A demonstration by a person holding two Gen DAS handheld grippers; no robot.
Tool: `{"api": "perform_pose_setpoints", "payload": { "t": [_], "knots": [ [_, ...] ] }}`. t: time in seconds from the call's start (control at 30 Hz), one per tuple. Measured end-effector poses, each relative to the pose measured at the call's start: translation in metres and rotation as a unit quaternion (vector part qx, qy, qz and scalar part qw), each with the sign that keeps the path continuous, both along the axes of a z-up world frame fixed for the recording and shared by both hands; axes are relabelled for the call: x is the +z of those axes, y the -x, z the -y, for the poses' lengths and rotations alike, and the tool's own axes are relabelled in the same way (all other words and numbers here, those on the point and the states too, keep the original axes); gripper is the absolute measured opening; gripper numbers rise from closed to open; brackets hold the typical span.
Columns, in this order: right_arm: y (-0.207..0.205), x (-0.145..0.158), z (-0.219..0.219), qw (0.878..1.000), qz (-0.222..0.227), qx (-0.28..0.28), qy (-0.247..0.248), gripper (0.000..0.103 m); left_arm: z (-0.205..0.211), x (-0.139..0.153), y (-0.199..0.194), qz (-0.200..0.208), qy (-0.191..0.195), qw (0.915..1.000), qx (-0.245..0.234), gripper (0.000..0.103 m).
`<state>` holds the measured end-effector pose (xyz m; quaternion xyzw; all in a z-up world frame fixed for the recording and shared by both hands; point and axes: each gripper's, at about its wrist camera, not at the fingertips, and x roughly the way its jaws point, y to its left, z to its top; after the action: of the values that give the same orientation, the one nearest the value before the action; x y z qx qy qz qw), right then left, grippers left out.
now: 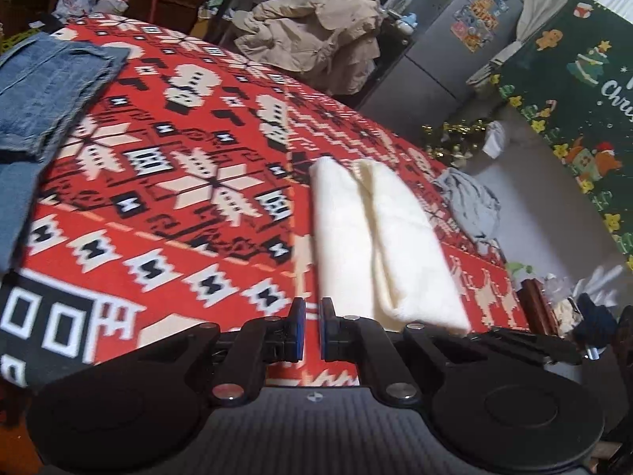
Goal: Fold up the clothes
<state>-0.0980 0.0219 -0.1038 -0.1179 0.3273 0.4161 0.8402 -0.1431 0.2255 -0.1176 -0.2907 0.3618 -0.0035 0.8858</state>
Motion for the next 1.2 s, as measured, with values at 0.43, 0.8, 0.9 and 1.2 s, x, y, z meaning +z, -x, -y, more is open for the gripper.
{"api": "perform_pose_setpoints", "payload": {
  "t": [0.43, 0.8, 0.9, 1.2],
  "knots": [
    [-0.040, 0.010, 0.103, 0.990, -0.020, -0.133, -0.034, 0.024, 0.026, -0.006, -0.037, -0.002, 0.047, 0.9979, -0.044, 0.027],
    [-0.008, 0.004, 0.034, 0.990, 0.108, -0.014, 0.085, 0.063, 0.016, -0.004, -0.031, -0.008, 0.074, 0.9972, -0.013, 0.027],
    [0.000, -0.007, 0.012, 0.979, 0.154, 0.010, 0.134, 0.077, 0.011, -0.002, -0.026, -0.008, 0.069, 0.9976, -0.008, 0.027],
    [-0.020, -0.015, 0.005, 0.972, 0.178, -0.049, 0.142, 0.053, 0.008, -0.004, -0.023, -0.015, 0.064, 0.9978, -0.002, 0.027]
  ]
}}
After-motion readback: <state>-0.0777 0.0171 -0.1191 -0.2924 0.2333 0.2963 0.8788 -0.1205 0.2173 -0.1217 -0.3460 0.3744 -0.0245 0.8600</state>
